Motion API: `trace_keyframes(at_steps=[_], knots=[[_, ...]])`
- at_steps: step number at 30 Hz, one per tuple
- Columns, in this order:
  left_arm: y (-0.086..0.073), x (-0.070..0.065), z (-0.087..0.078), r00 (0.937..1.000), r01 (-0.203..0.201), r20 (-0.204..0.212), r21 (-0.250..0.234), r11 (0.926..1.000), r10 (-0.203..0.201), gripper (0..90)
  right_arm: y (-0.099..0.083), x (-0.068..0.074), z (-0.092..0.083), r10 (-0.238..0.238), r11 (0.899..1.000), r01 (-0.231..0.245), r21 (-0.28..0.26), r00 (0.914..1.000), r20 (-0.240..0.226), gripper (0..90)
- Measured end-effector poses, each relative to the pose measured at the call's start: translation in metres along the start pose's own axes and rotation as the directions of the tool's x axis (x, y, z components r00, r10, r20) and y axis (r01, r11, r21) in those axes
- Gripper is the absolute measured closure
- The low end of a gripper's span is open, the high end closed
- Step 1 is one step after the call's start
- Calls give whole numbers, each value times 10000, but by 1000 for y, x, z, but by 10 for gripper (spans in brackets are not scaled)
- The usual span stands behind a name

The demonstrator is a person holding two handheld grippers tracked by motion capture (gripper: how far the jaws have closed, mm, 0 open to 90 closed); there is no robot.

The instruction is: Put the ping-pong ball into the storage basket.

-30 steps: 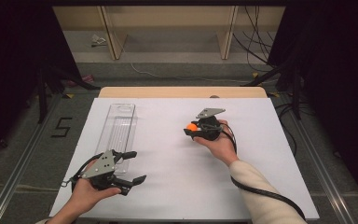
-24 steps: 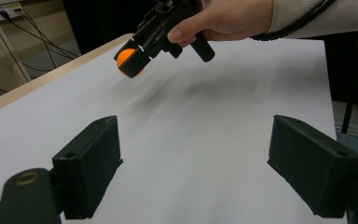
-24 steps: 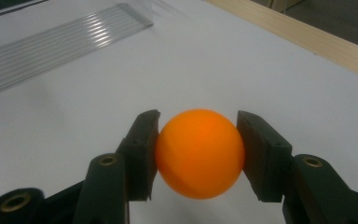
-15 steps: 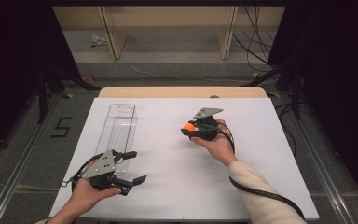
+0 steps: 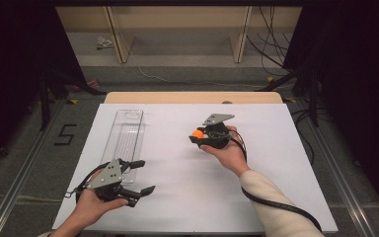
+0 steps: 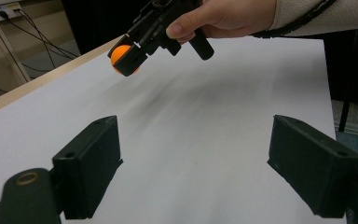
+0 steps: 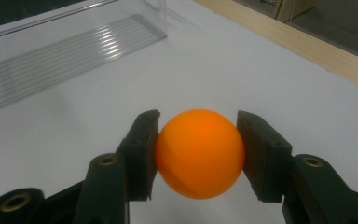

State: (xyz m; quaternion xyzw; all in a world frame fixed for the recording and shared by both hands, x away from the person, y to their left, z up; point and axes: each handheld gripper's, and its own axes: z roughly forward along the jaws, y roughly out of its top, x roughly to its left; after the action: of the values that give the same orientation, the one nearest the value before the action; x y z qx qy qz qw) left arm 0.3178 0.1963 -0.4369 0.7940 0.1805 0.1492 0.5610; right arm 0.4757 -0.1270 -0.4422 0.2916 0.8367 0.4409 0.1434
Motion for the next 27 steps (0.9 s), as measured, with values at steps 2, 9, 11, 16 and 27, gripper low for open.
trace_keyframes(at_steps=[2, 9, 11, 16, 27], knots=[[0, 0, 0, 10000, 1, 2, 1, 10000, -1, 163, 1, 1, 0, -29, 10000, 29, -16, 10000, -29, 512], [0, 0, 0, 10000, 4, -2, 6, 10000, -4, 164, 4, 5, 0, -94, 9999, 94, -66, 9999, -75, 512], [0, 0, 0, 10000, 2, -6, 9, 10000, -2, 163, 4, 6, 0, -104, 9999, 103, -69, 9999, -95, 512], [0, 0, 0, 10000, -5, -6, 15, 10000, 5, 164, 5, 7, 0, -66, 9999, 65, -79, 9999, -111, 512], [0, 0, 0, 10000, -3, -4, 15, 10000, 3, 163, 9, 11, 0, -131, 9998, 128, -146, 9997, -214, 513]])
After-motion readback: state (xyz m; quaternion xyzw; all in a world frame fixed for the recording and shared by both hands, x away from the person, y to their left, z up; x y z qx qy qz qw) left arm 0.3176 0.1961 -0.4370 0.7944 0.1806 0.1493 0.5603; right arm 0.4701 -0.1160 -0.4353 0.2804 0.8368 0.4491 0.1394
